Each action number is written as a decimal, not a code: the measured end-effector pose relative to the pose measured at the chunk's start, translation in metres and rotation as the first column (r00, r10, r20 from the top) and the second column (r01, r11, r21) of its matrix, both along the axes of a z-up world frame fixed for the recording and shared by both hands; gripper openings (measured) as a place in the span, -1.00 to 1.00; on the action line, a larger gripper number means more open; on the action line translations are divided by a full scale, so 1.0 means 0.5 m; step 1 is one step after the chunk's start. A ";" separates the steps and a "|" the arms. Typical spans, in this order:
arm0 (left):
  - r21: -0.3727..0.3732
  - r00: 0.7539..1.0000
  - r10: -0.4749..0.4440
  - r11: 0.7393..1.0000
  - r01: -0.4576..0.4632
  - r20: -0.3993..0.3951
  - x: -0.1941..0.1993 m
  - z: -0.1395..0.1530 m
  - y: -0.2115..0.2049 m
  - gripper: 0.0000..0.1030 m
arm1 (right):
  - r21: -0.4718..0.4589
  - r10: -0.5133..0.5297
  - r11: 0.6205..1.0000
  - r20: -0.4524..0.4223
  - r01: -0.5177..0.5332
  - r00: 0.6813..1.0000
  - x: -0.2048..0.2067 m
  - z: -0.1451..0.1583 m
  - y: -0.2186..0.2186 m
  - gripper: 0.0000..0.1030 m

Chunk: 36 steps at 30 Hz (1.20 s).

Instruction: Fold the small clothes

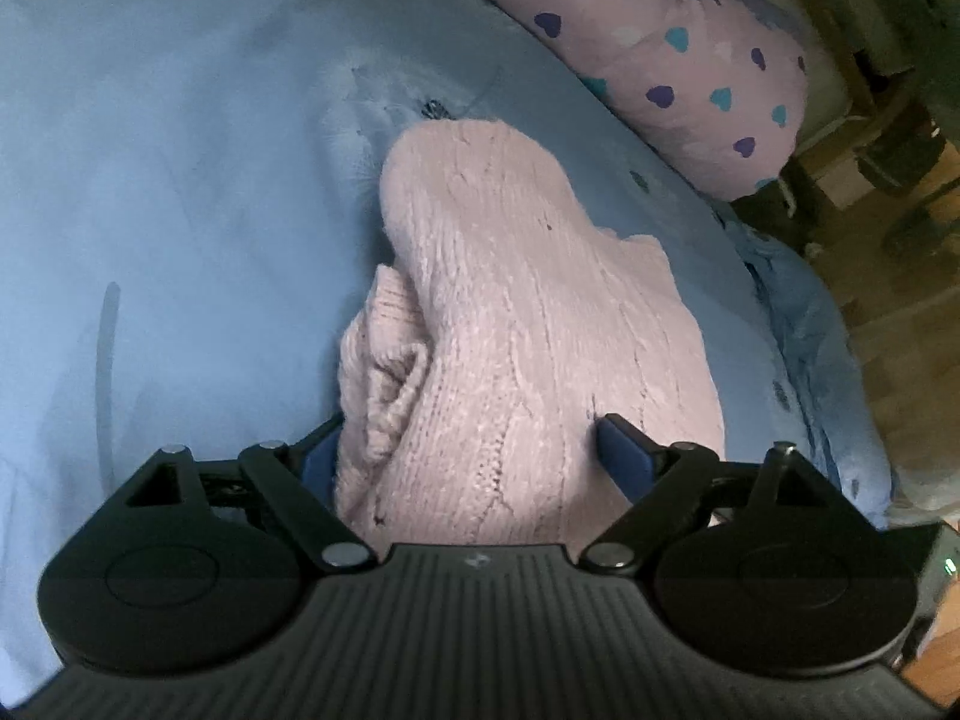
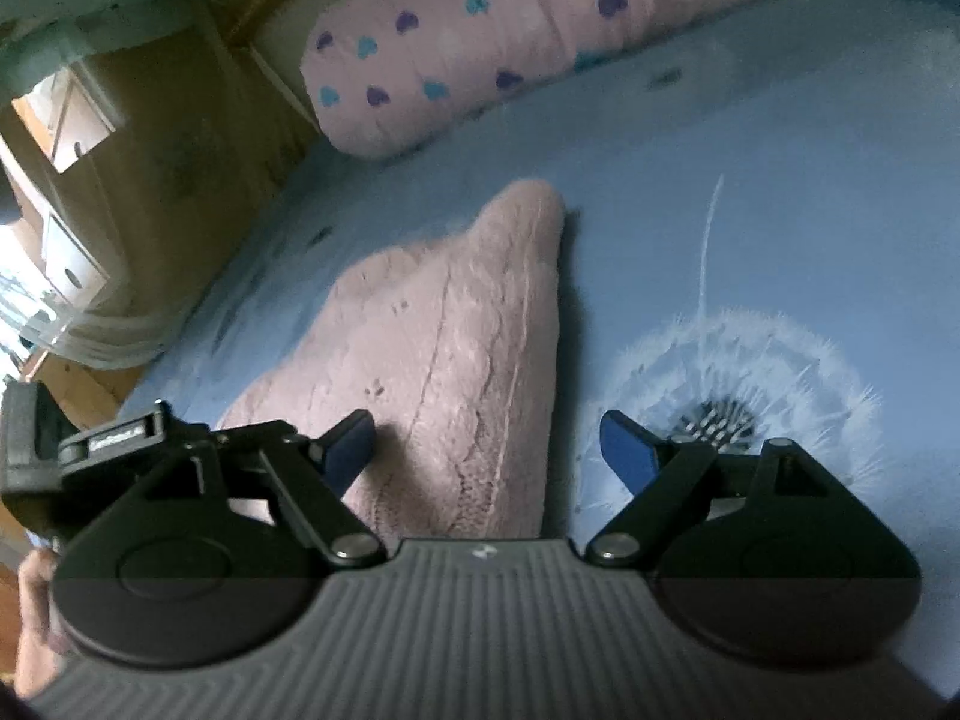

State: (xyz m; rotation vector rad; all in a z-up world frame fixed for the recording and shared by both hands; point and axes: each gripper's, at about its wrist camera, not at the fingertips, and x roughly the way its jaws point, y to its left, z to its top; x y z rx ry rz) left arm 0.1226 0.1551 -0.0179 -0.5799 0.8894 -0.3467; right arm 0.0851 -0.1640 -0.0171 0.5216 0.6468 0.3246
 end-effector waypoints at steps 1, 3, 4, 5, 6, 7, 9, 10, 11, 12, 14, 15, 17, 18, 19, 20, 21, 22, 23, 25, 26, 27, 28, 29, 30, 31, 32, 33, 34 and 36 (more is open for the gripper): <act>-0.004 1.000 -0.006 1.000 0.006 0.004 0.000 -0.003 0.001 0.74 | 0.025 0.009 1.000 -0.018 -0.008 1.000 0.008 -0.008 -0.001 0.63; -0.016 1.000 -0.014 1.000 0.014 0.007 -0.001 -0.007 0.003 0.74 | 0.089 0.018 0.996 -0.063 -0.013 0.998 0.028 -0.027 -0.003 0.65; -0.021 1.000 -0.019 1.000 0.019 0.008 -0.001 -0.009 0.003 0.74 | 0.111 0.023 0.994 -0.067 -0.015 0.998 0.031 -0.033 -0.004 0.65; -0.025 1.000 -0.026 0.999 0.026 0.009 0.000 -0.009 0.002 0.73 | 0.122 0.030 0.992 -0.064 -0.022 0.998 0.036 -0.036 -0.003 0.65; -0.028 0.999 -0.033 0.999 0.034 0.010 0.002 -0.009 -0.003 0.73 | 0.129 0.038 0.991 -0.063 -0.030 0.997 0.042 -0.036 0.000 0.64; -0.031 0.999 -0.043 0.999 0.044 0.012 0.003 -0.010 -0.007 0.73 | 0.139 0.047 0.990 -0.067 -0.038 0.997 0.048 -0.035 0.003 0.64; -0.025 0.999 -0.052 0.998 0.053 0.016 0.004 -0.012 -0.014 0.73 | 0.166 0.071 0.984 -0.079 -0.057 0.994 0.059 -0.034 0.008 0.61; -0.020 0.998 -0.052 0.998 0.052 0.020 0.006 -0.013 -0.017 0.72 | 0.187 0.085 0.980 -0.086 -0.068 0.993 0.064 -0.035 0.011 0.60; -0.021 0.998 -0.052 0.998 0.053 0.021 0.006 -0.013 -0.018 0.65 | 0.194 0.085 0.979 -0.093 -0.066 0.992 0.065 -0.038 0.013 0.58; -0.027 0.998 -0.054 0.998 0.055 0.021 0.007 -0.014 -0.017 0.54 | 0.194 0.084 0.979 -0.094 -0.065 0.992 0.068 -0.038 0.016 0.49; -0.040 0.998 -0.054 0.998 0.055 0.014 0.008 -0.016 -0.013 0.41 | 0.197 0.082 0.979 -0.099 -0.061 0.992 0.072 -0.037 0.020 0.27; -0.048 0.998 -0.057 0.997 0.057 0.013 0.007 -0.015 -0.012 0.35 | 0.207 0.079 0.977 -0.104 -0.056 0.991 0.072 -0.037 0.018 0.08; -0.043 0.998 -0.058 0.997 0.059 0.016 0.003 -0.009 -0.012 0.32 | 0.235 0.077 0.971 -0.106 -0.050 0.991 0.071 -0.035 0.011 -0.07; -0.034 0.998 -0.058 0.998 0.059 0.021 -0.001 -0.004 -0.016 0.32 | 0.248 0.078 0.967 -0.105 -0.049 0.991 0.068 -0.032 0.007 -0.11; -0.027 0.998 -0.060 0.998 0.061 0.021 -0.004 0.002 -0.021 0.31 | 0.252 0.080 0.966 -0.103 -0.052 0.992 0.065 -0.028 0.003 -0.12; -0.020 0.998 -0.067 0.998 0.067 0.021 -0.007 0.008 -0.027 0.31 | 0.254 0.079 0.966 -0.102 -0.051 0.992 0.061 -0.023 0.002 -0.13; -0.017 0.997 -0.081 0.997 0.081 0.021 -0.013 0.018 -0.033 0.30 | 0.258 0.075 0.965 -0.108 -0.045 0.991 0.057 -0.017 -0.001 -0.13; -0.019 0.995 -0.093 0.995 0.093 0.022 -0.020 0.023 -0.037 0.30 | 0.264 0.073 0.964 -0.110 -0.041 0.991 0.053 -0.010 -0.005 -0.13; -0.018 0.994 -0.105 0.994 0.106 0.021 -0.028 0.030 -0.044 0.30 | 0.266 0.071 0.963 -0.110 -0.039 0.991 0.050 -0.004 -0.009 -0.13; -0.025 0.992 -0.129 0.991 0.129 0.014 -0.047 0.041 -0.065 0.30 | 0.257 0.068 0.966 -0.102 -0.040 0.992 0.035 0.014 -0.020 -0.13; -0.033 0.990 -0.141 0.990 0.141 0.003 -0.055 0.044 -0.076 0.30 | 0.250 0.070 0.967 -0.097 -0.044 0.993 0.025 0.023 -0.029 -0.13; -0.038 0.987 -0.158 0.987 0.158 -0.007 -0.066 0.047 -0.092 0.30 | 0.242 0.071 0.969 -0.093 -0.047 0.993 0.014 0.033 -0.040 -0.13; -0.039 0.985 -0.172 0.984 0.171 -0.012 -0.076 0.050 -0.105 0.30 | 0.232 0.070 0.972 -0.092 -0.047 0.993 0.000 0.040 -0.051 -0.13; -0.037 0.982 -0.191 0.981 0.190 -0.013 -0.090 0.054 -0.123 0.30 | 0.219 0.065 0.975 -0.092 -0.044 0.994 -0.019 0.049 -0.065 -0.13; -0.035 0.978 -0.208 0.978 0.207 -0.008 -0.106 0.057 -0.140 0.30 | 0.211 0.060 0.977 -0.091 -0.040 0.994 -0.034 0.053 -0.078 -0.13; -0.037 0.975 -0.222 0.974 0.221 -0.005 -0.120 0.060 -0.155 0.30 | 0.201 0.052 0.979 -0.089 -0.034 0.995 -0.056 0.059 -0.092 -0.13; -0.040 0.972 -0.236 0.971 0.236 -0.005 -0.136 0.062 -0.170 0.30 | 0.193 0.045 0.981 -0.084 -0.028 0.995 -0.076 0.064 -0.105 -0.13; -0.044 0.968 -0.250 0.967 0.250 -0.008 -0.153 0.063 -0.186 0.30 | 0.187 0.035 0.982 -0.079 -0.020 0.996 -0.101 0.069 -0.121 -0.13; -0.049 0.964 -0.265 0.963 0.264 -0.010 -0.172 0.062 -0.203 0.30 | 0.187 0.028 0.982 -0.078 -0.013 0.997 -0.125 0.073 -0.137 -0.13; -0.046 0.957 -0.290 0.956 0.290 -0.010 -0.208 0.059 -0.233 0.30 | 0.188 0.013 0.982 -0.084 0.003 0.996 -0.171 0.078 -0.171 -0.13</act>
